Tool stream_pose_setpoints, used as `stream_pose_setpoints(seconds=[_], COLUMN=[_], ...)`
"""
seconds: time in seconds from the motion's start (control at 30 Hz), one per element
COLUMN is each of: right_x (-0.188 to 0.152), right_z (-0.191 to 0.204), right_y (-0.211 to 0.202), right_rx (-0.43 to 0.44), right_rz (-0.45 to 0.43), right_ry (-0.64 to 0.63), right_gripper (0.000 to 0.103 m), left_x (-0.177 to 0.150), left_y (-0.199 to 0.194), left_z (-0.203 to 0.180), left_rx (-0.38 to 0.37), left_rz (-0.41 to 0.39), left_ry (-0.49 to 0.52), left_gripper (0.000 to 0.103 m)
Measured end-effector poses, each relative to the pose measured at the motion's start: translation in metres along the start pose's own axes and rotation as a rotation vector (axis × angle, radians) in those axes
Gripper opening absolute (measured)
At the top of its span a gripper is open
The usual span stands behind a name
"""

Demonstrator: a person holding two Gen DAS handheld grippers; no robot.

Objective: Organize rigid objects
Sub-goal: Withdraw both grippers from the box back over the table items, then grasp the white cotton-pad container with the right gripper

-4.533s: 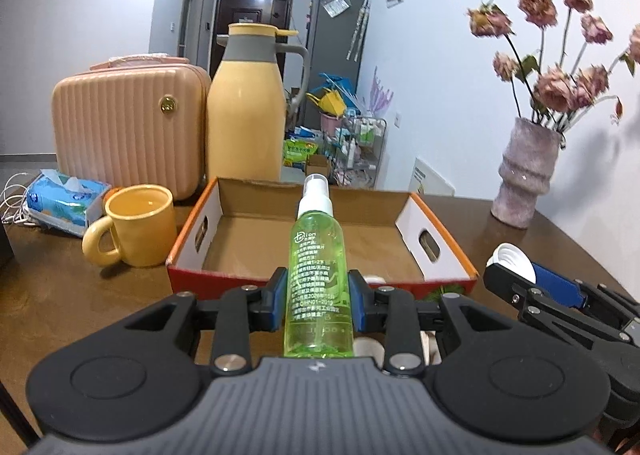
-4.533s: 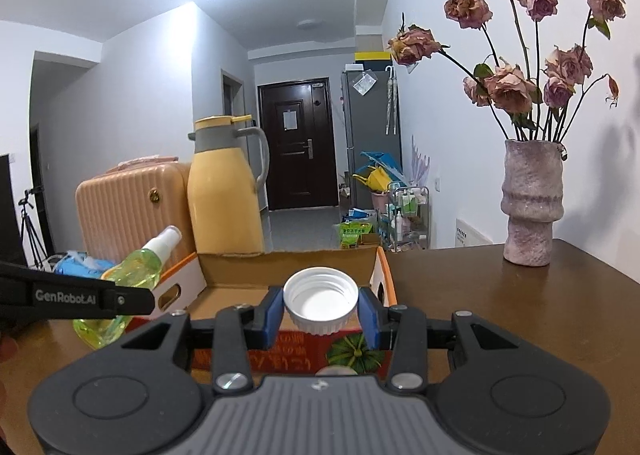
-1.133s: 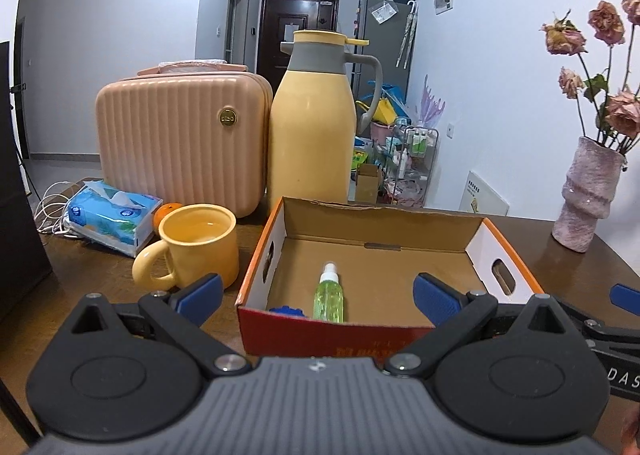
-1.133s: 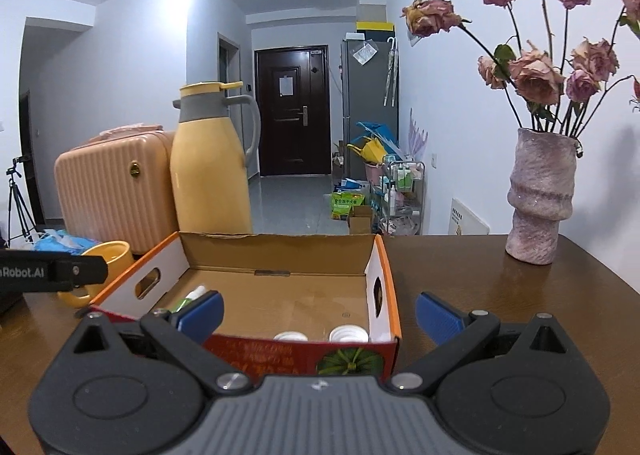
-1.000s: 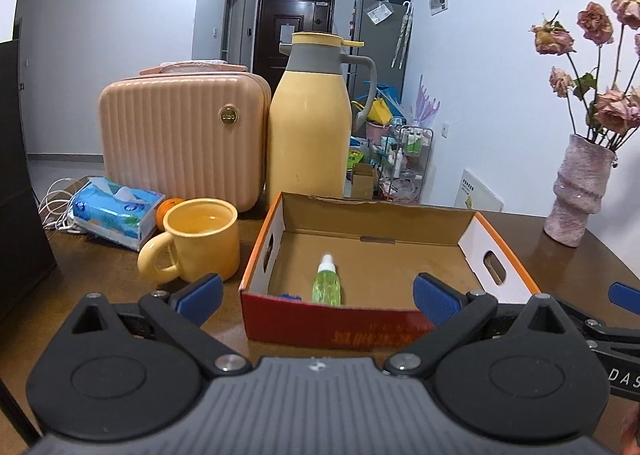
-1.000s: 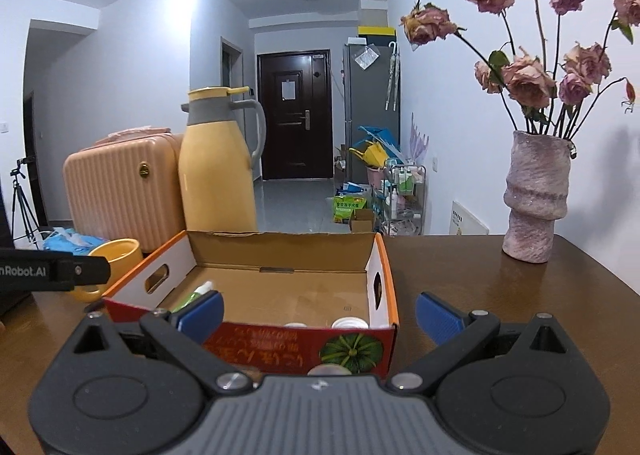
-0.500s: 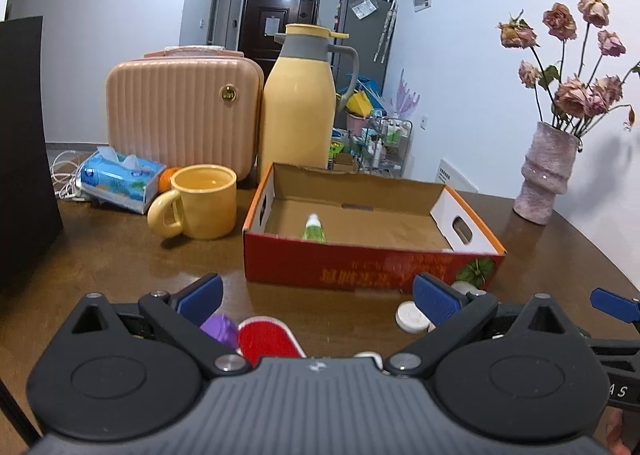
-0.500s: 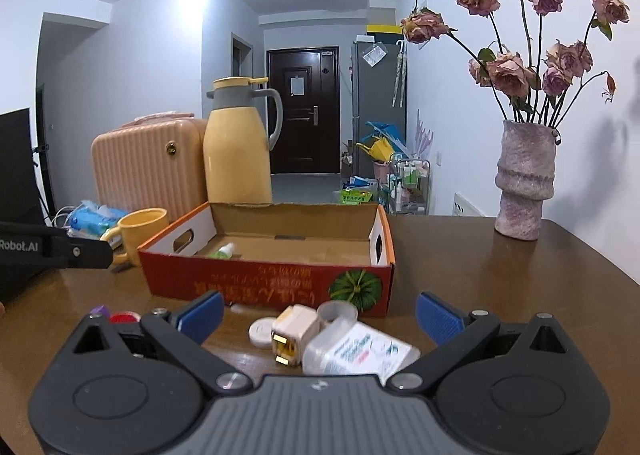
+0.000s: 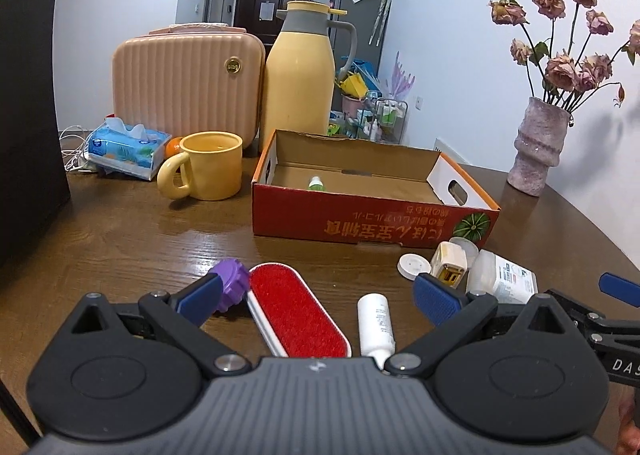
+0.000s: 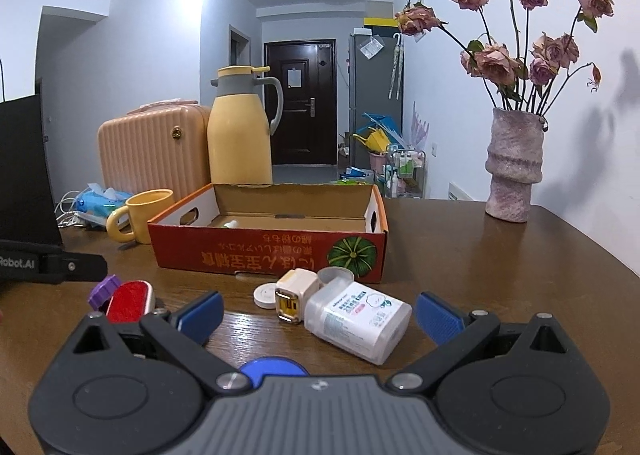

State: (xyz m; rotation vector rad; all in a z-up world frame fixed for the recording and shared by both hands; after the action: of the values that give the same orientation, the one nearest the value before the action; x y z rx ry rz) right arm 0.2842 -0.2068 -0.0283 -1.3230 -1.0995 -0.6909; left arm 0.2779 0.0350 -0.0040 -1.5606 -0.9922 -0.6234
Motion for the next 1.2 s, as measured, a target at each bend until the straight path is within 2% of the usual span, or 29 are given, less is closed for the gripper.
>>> stream_pose_setpoints(seconds=[0.23,0.4,0.87,1.17,1.2], right_x=[-0.006,-0.010,-0.006,-0.016,-0.017], right_z=[-0.001,-0.002,-0.002,-0.011,-0.012], right_y=[0.016,0.044,0.119,0.141,0.143], right_rx=[-0.049,-0.076,-0.236,-0.226,-0.225], right_rz=[0.050,0.101,0.219,0.258,0.264], right_ry=[0.003,-0.001,0.046,0.093,0.097], right_gripper=[0.103,0.103,0.102,0.101,0.098], left_x=[-0.004,-0.005,-0.003,-0.004,-0.004], left_y=[0.003,0.006,0.021,0.032,0.033], left_z=[-0.001,-0.001,-0.004,-0.007,-0.008], left_rx=[0.011,0.016,0.035,0.050,0.052], left_rz=[0.008,0.011,0.028,0.044,0.046], left_ry=[0.013,0.020,0.031,0.039,0.040], left_gripper=[0.103,0.103,0.103,0.103,0.103])
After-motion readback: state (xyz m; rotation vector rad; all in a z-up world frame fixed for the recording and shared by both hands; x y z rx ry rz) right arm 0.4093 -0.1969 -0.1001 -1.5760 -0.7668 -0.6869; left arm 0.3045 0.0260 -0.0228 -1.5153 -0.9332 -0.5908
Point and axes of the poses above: each gripper's, at about its wrist camera, not at the fingertips, and y roughly the way its jaws point, z to its left, x to its top, the point moved 2 cm from there along y, roughly the way its jaws point, and after that the axes turned 8 degrees about -y, right-handed, at the moved point
